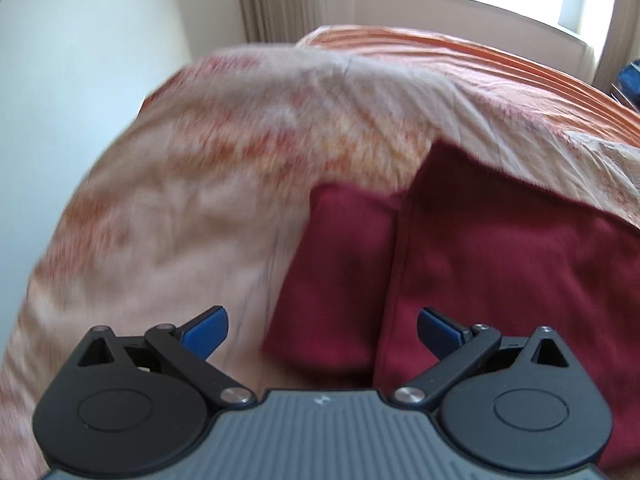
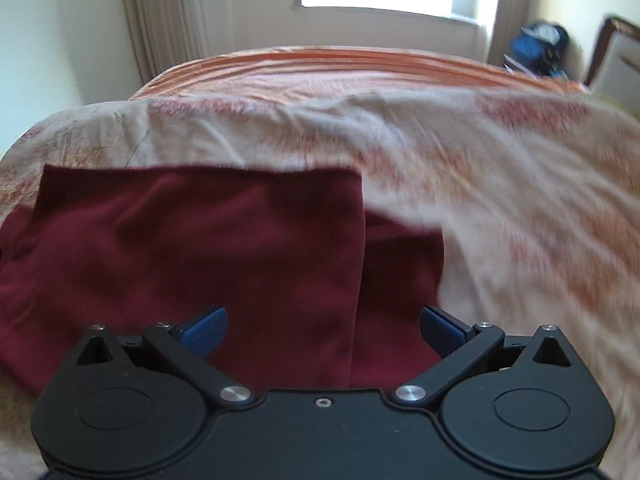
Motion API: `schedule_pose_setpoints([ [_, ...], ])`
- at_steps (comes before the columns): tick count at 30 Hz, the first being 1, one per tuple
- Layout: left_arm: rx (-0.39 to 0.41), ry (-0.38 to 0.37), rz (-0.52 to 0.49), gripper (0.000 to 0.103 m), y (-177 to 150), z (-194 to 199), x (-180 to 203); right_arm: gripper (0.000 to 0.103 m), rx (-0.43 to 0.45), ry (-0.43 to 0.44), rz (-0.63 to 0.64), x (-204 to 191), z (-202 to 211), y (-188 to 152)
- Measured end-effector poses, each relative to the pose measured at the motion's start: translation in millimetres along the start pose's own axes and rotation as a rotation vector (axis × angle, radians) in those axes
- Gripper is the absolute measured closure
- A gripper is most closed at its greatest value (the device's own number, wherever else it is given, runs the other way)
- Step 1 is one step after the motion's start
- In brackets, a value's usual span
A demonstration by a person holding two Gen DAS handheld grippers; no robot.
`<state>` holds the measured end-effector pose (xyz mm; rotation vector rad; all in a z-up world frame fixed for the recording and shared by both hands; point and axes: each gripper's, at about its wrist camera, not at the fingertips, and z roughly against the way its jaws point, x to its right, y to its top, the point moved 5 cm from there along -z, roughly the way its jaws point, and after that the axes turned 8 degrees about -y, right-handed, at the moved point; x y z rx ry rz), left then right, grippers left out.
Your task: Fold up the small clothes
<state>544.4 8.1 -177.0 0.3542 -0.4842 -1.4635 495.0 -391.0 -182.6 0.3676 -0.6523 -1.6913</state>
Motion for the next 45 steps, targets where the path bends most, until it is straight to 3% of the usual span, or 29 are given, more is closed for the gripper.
schedule_pose_setpoints([
  [6, -0.087, -0.009, 0.106, 0.0, -39.9, 10.2, -14.5, 0.001, -0.046, 0.0, -0.042, -5.8, 23.8, -35.9],
  [10, -0.155, 0.053, 0.114, 0.0, -46.7, 23.8, -18.2, 0.001, -0.024, 0.0, -0.001, -16.4, 36.1, -40.9],
  [15, -0.216, 0.08, 0.166, 0.0, -46.8, 62.0, -21.3, 0.001, -0.013, 0.017, 0.042, -34.4, 62.8, -35.8],
  [25, -0.124, 0.026, 0.16, 0.0, -45.2, 163.4, -20.8, 0.001, 0.123, 0.082, 0.054, -71.1, 156.6, -20.0],
  [30, -0.07, 0.022, 0.132, 0.0, -41.4, 188.1, -20.9, 0.001, 0.149, 0.094, 0.066, -83.3, 172.7, -23.9],
  [36, -0.052, 0.05, 0.086, 0.0, -44.4, 178.5, -24.8, 0.001, 0.054, 0.073, 0.021, -79.6, 142.9, -48.9],
  [40, -0.026, -0.03, 0.101, 0.0, -54.0, 141.6, -32.2, 0.001, -0.051, 0.052, -0.062, -67.0, 106.0, -70.6],
  [45, -0.07, -0.085, 0.092, 0.0, -59.9, 75.2, -30.4, 0.001, -0.111, 0.059, -0.277, -38.4, 64.4, -84.8],
])
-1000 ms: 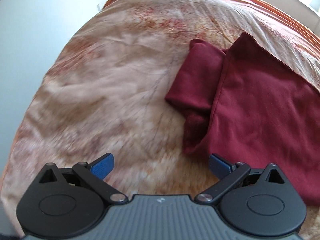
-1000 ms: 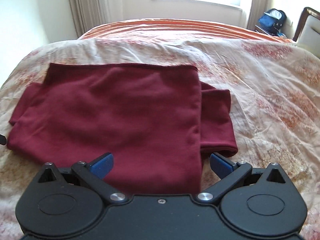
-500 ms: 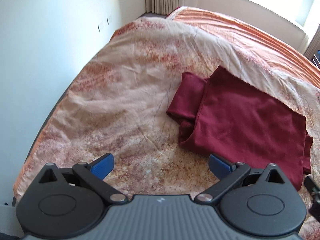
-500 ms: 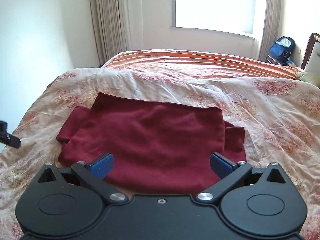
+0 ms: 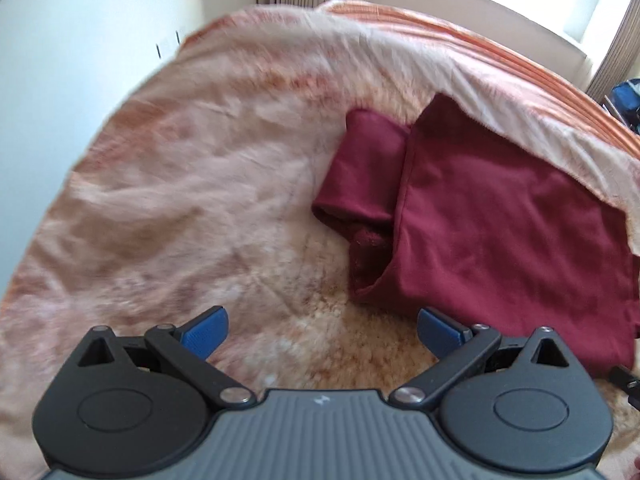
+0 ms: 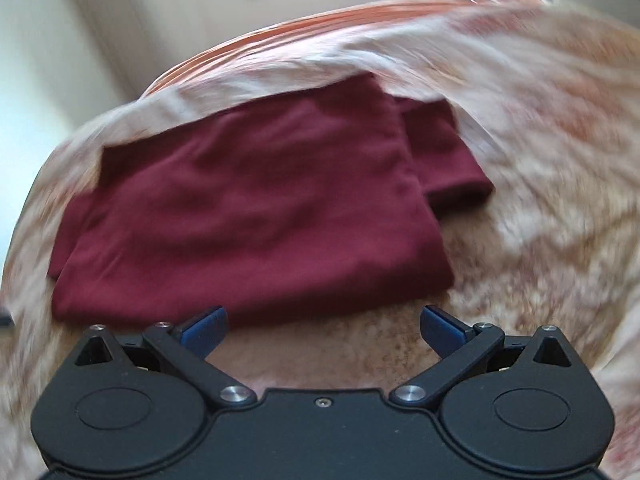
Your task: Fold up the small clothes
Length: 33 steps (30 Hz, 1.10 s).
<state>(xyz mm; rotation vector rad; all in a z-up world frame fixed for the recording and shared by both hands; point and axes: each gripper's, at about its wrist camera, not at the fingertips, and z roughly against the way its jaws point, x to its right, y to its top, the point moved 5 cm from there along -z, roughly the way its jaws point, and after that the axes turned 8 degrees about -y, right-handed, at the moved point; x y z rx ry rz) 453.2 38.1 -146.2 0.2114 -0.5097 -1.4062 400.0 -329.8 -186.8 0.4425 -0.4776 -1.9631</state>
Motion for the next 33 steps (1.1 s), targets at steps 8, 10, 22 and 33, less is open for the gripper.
schedule_pose_setpoints([
  [8, -0.025, -0.035, -0.04, 0.0, 13.9, -47.5, 15.1, 0.004, -0.003, -0.042, -0.158, 26.5, -37.7, 13.7],
  [10, -0.025, -0.04, -0.05, 0.0, 16.1, -51.9, 18.1, 0.004, 0.003, -0.044, -0.162, 30.0, -40.9, 16.6],
  [22, 0.014, -0.201, 0.187, 0.019, 21.9, -68.0, -2.4, 0.012, 0.011, -0.053, -0.28, 49.3, -58.5, 24.6],
  [33, -0.034, -0.277, 0.247, 0.091, 22.1, -76.4, -5.6, 0.066, 0.028, -0.079, -0.368, 62.6, -55.7, 22.3],
])
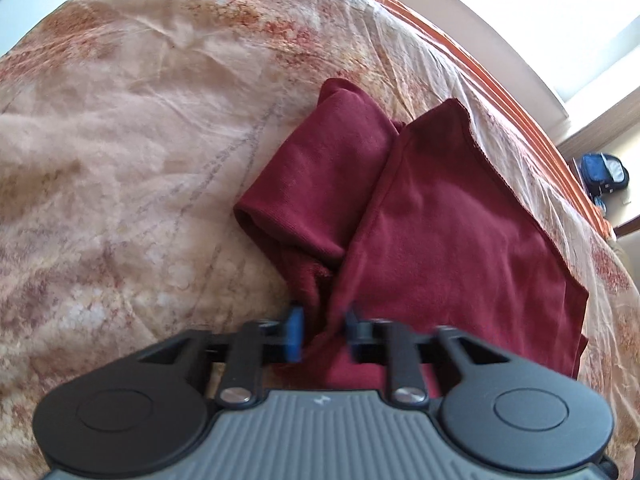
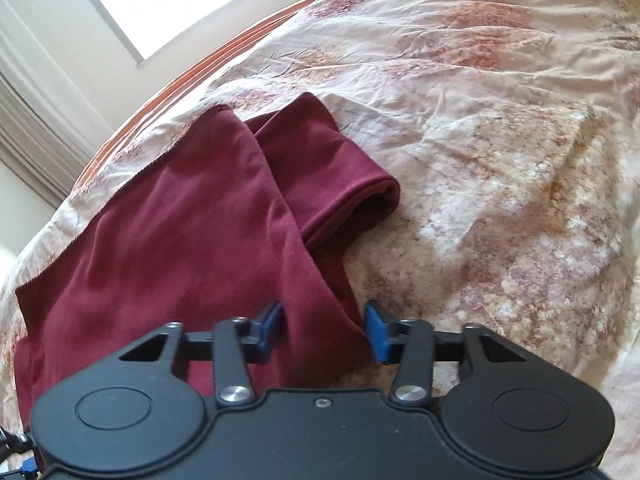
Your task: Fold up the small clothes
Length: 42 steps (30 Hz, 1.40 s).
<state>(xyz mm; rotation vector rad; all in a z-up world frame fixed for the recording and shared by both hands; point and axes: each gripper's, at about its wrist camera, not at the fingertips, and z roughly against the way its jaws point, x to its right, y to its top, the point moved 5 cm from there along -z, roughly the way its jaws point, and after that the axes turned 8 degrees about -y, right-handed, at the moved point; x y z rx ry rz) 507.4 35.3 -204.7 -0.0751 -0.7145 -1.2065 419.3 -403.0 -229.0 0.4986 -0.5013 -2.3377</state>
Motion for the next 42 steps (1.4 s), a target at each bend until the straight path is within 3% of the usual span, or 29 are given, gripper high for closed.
schedule_pose_setpoints([
  [3, 0.01, 0.017, -0.044, 0.095, 0.9, 5.7, 9.6, 0.084, 0.009, 0.025, -0.002, -1.1, 4.0, 3.0],
  [7, 0.026, 0.021, -0.098, 0.096, -1.7, 22.2, 21.6, 0.092, 0.06, 0.02, 0.075, -7.4, 23.6, 8.6],
  [12, -0.004, 0.031, -0.109, 0.097, -21.8, 43.5, 18.0, 0.094, 0.078, 0.006, 0.158, -6.5, 49.8, 7.4],
  [20, -0.048, 0.051, -0.136, 0.095, -47.0, 60.3, 9.7, 0.093, 0.032, -0.013, 0.245, 11.9, 69.6, -12.7],
  [23, -0.034, 0.044, -0.136, 0.089, -45.6, 53.3, 9.3, 0.084, 0.032, -0.003, 0.28, 10.9, 65.8, -15.7],
  [25, -0.042, 0.064, -0.123, 0.069, -43.2, 49.2, 6.9, 0.06, 0.049, -0.017, 0.314, 7.3, 65.5, -14.5],
  [26, -0.036, 0.071, -0.123, 0.063, -42.4, 50.1, 6.9, 0.054, 0.073, -0.037, 0.35, 4.0, 67.1, -12.9],
  [28, -0.013, 0.074, -0.135, 0.037, -42.0, 54.6, 8.7, 0.032, 0.141, -0.083, 0.426, -5.0, 72.3, -9.0],
  [31, 0.015, 0.084, -0.141, 0.011, -44.5, 59.4, 8.2, 0.014, 0.23, -0.073, 0.592, -31.6, 71.6, -3.1],
  [34, 0.007, 0.105, -0.128, 0.002, -49.6, 57.1, 5.1, 0.004, 0.253, -0.005, 0.718, -68.6, 52.1, 3.3],
  [37, -0.018, 0.128, -0.095, 0.001, -58.9, 51.2, 0.0, 0.003, 0.238, 0.106, 0.786, -108.4, 20.7, 3.7],
  [42, -0.005, 0.153, -0.09, 0.001, -70.8, 44.5, -3.3, 0.004, 0.315, 0.122, 0.966, -167.2, -29.5, -9.3],
])
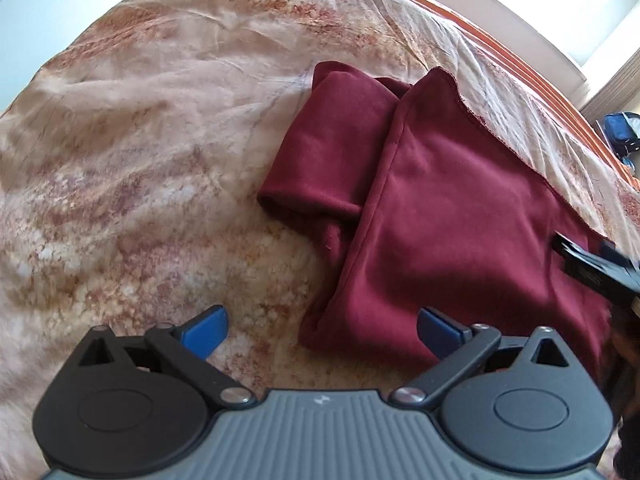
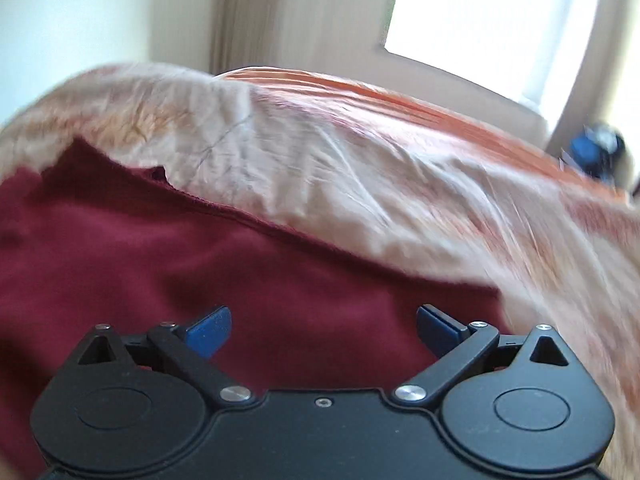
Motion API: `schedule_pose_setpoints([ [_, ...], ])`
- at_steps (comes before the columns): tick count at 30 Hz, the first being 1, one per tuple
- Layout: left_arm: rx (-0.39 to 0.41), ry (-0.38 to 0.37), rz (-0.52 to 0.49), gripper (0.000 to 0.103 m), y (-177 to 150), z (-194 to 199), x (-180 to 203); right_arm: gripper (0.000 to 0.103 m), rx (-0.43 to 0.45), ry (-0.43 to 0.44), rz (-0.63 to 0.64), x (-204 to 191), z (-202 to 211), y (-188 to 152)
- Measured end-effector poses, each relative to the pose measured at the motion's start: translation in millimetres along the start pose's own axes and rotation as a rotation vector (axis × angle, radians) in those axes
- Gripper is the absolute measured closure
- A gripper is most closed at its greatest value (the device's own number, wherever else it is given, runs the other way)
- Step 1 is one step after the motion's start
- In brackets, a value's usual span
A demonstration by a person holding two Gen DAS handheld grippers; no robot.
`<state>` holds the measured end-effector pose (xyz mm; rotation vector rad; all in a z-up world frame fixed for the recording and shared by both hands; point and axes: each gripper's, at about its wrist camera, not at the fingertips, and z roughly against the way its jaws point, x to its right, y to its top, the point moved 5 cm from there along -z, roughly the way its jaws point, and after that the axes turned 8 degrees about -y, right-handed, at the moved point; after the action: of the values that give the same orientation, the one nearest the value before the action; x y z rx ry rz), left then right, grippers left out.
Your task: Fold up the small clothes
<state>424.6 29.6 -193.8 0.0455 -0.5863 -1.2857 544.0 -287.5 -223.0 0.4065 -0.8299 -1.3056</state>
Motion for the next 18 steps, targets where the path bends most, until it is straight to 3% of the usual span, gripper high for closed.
schedule_pose_setpoints([
  [4, 0.012, 0.03, -0.01, 0.001, -2.2, -3.4, 3.6, 0.004, 0.028, -0.132, 0.082, -10.5, -39.5, 12.6],
  [9, 0.028, 0.016, 0.028, 0.001, -3.6, 0.0, 2.3, 0.006, 0.081, -0.174, 0.033, -0.3, -43.5, 41.0],
  [13, 0.027, -0.002, 0.052, 0.001, -7.4, 6.2, -0.5, 0.004, 0.124, -0.122, 0.048, -5.7, -12.6, 44.4],
  [18, 0.011, 0.009, 0.043, 0.001, -12.2, 6.5, -2.3, 0.001, 0.067, -0.017, -0.052, -29.1, 43.8, -8.3],
])
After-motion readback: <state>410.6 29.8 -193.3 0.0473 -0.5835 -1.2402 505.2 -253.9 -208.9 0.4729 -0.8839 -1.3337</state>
